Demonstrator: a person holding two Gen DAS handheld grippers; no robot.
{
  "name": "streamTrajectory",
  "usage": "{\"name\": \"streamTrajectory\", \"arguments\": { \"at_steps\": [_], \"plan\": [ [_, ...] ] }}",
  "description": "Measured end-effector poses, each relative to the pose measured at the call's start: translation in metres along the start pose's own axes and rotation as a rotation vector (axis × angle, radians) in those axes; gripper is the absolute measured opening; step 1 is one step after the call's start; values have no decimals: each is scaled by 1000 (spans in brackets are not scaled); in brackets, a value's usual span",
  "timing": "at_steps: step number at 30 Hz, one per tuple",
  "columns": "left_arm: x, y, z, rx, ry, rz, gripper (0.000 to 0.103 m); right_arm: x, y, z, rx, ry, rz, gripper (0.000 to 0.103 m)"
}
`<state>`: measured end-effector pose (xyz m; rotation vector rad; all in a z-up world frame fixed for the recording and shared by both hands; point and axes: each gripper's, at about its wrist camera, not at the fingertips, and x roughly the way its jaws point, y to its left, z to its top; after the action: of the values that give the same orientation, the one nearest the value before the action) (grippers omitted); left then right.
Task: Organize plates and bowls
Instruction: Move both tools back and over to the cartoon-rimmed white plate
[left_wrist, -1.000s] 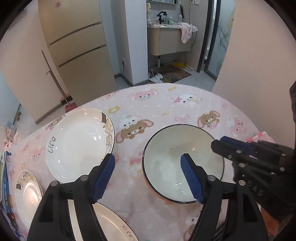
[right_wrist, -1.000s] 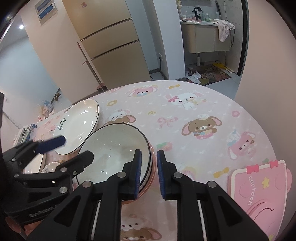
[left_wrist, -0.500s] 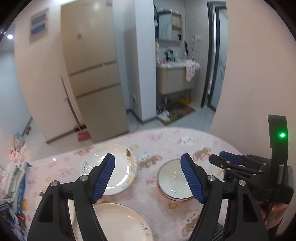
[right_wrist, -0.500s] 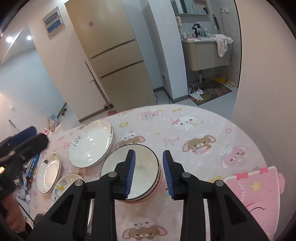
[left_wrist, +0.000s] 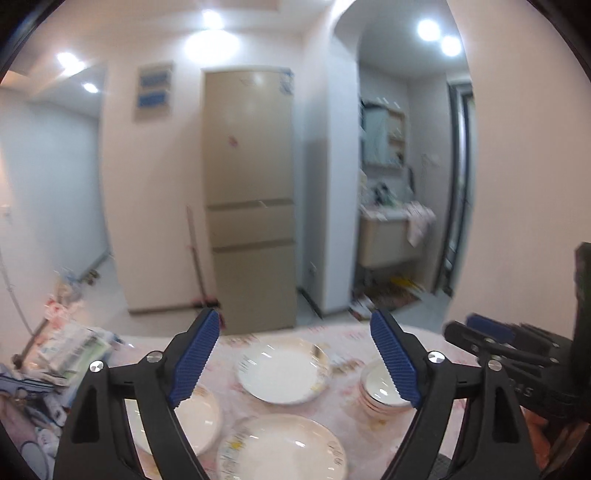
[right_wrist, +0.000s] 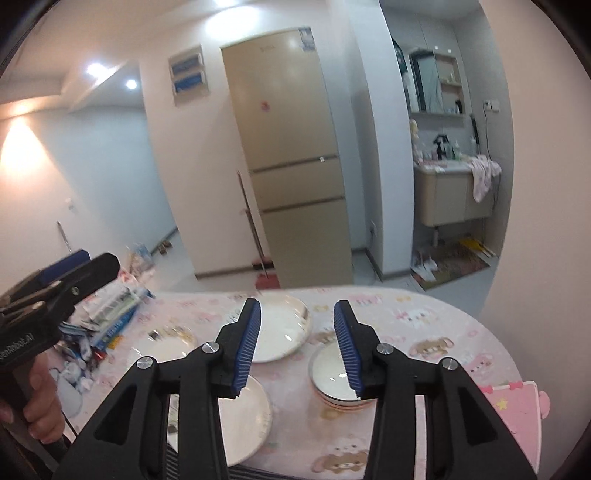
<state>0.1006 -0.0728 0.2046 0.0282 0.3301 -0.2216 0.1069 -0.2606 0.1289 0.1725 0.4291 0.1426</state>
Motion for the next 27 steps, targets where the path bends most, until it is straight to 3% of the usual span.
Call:
{"name": "streamTrajectory", "arguments": {
  "at_steps": [3, 7, 11, 16, 19, 22, 27],
  "plan": [
    [-26, 19, 1, -15, -81, 68, 92, -9, 19, 4, -3, -29, 50, 42],
    [-51, 40, -6, -4, -113, 60, 94, -11, 41, 4, -22, -51, 74, 44],
    [-66, 55, -18, -13, -160, 102, 103, -6, 52, -1, -20, -46, 98, 45],
    [-75, 72, -42, -31, -179, 161, 103, 0, 66, -17, -48, -35, 108, 49],
    [-79, 80, -60, -42, -192, 152, 103, 5, 65, -27, -73, -45, 86, 54],
    [-70, 82, -74, -31, -149, 154, 103, 0, 69, -40, -85, -65, 79, 54],
    [-68, 90, -94, -65, -184, 162, 103, 4, 68, -46, -80, -71, 110, 54]
  ]
}}
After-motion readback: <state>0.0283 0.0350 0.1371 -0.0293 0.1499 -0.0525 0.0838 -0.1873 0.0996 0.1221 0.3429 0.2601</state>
